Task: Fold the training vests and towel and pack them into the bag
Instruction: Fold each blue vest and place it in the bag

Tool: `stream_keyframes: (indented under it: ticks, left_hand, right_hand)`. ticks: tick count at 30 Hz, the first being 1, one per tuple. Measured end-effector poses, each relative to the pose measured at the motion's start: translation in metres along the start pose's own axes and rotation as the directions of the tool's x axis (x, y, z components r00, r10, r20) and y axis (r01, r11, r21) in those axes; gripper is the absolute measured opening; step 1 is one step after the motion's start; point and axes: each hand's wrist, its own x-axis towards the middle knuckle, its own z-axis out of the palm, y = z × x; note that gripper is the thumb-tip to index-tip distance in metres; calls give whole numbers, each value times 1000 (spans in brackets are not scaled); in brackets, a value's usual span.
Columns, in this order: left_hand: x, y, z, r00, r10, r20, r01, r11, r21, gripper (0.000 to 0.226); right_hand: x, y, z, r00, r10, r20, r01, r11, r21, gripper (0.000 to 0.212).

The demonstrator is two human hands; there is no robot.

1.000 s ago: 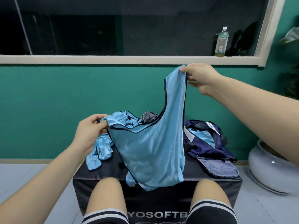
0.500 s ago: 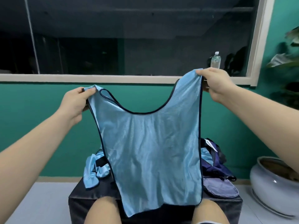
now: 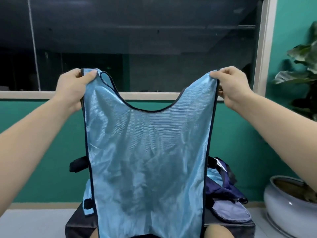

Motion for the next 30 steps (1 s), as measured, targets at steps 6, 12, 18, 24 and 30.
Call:
stream_keyframes:
  ticks: [6, 12, 18, 24, 30]
  left_hand:
    - [23, -56, 6, 992, -125, 25, 123, 988, 90, 33]
    - [48, -157, 27, 954, -298, 28, 290, 944, 159, 42]
    - [76, -268, 47, 923, -385, 19, 370, 900, 231, 36]
    - [98, -344, 66, 911, -412, 20, 394, 884, 250, 29]
    - [108, -407, 76, 888, -458, 27, 423, 840, 340, 27]
  right_hand:
    - [14, 40, 11, 999, 41, -31, -43, 997, -57, 33]
    - [42, 132, 30, 988, 156, -6, -155, 975, -158, 29]
    - [69, 249, 40, 966, 256, -42, -258, 937, -237, 30]
    - [93, 334, 43, 947, 313, -71, -321, 911, -258, 29]
    - [107, 404, 46, 931, 360, -60, -362, 885, -292, 25]
